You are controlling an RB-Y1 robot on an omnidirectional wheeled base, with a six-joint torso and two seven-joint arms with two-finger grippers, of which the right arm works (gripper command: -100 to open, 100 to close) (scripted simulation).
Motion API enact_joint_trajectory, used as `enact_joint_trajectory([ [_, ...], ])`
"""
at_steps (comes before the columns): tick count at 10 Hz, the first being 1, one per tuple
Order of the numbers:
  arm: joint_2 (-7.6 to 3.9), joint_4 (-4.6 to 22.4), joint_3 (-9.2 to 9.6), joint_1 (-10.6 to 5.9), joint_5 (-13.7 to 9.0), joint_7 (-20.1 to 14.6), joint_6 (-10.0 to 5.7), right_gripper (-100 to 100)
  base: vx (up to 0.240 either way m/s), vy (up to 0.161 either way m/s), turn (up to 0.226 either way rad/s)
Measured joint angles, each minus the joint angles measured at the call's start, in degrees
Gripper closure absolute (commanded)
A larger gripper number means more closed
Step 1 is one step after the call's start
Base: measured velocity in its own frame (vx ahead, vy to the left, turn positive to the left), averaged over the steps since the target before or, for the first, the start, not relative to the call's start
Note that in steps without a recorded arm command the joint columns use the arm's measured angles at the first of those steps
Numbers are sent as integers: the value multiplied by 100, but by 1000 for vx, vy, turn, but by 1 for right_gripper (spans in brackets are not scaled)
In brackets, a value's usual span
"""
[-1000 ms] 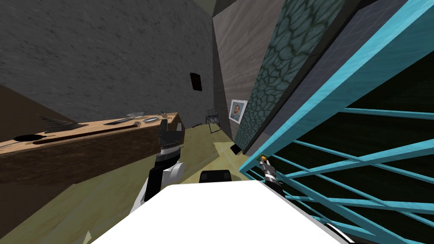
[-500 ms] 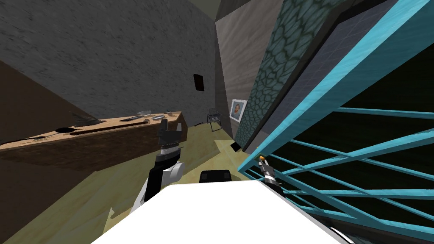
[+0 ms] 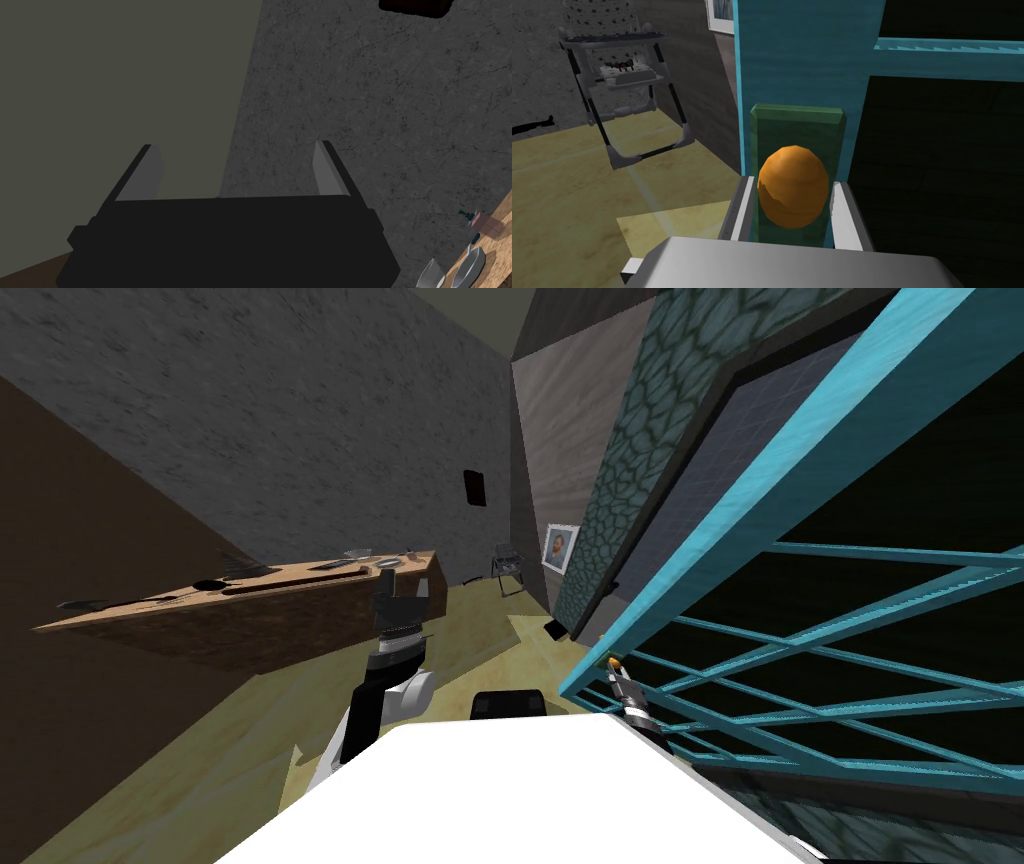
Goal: Pull the door open
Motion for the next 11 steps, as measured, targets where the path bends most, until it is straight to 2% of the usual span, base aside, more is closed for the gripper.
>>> enact_joint_trajectory([
  [2,-53,-136,122,89,88,-29,-100,100,-218,-16,38],
  [6,-131,-87,427,148,303,-194,-374,100,-182,-7,28],
  [7,-121,-85,450,158,317,-203,-378,100,-134,-14,40],
  [8,-158,-188,486,216,343,-187,-370,100,-175,-44,34],
  [11,-207,-186,666,244,482,-257,-556,100,-172,-37,30],
])
